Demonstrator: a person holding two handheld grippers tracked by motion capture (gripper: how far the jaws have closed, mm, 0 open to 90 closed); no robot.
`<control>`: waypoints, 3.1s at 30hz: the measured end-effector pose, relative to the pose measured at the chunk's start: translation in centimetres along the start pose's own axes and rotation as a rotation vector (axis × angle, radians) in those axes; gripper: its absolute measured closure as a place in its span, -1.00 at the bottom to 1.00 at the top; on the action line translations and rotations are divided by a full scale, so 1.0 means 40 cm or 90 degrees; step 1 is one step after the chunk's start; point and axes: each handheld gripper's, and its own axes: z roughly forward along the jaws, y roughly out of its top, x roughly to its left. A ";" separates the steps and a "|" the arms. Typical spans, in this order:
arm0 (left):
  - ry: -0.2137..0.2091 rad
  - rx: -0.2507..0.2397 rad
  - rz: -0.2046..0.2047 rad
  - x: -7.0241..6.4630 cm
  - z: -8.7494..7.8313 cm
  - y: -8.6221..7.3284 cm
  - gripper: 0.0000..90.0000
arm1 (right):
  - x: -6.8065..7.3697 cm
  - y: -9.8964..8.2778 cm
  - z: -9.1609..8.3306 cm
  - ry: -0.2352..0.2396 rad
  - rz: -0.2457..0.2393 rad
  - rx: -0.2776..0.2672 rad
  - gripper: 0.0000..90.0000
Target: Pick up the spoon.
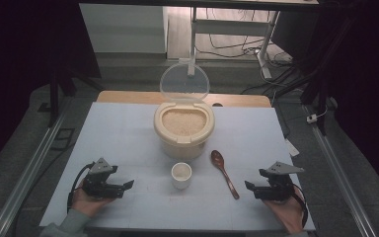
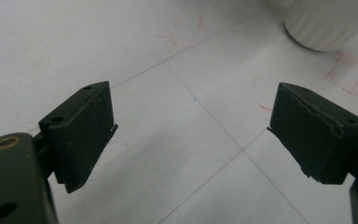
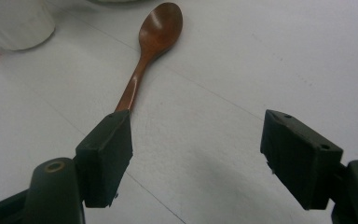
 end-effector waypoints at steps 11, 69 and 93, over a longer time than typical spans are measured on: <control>0.001 0.000 -0.001 0.002 0.002 0.000 -0.69 | 0.006 0.001 -0.002 -0.005 -0.010 0.005 -0.41; 0.004 0.031 0.012 0.001 0.027 0.000 -0.69 | 0.151 0.132 0.147 -0.025 0.013 0.296 0.16; 0.005 0.034 0.015 0.001 0.029 -0.001 -0.69 | 0.161 0.142 0.182 -0.062 0.008 0.341 0.73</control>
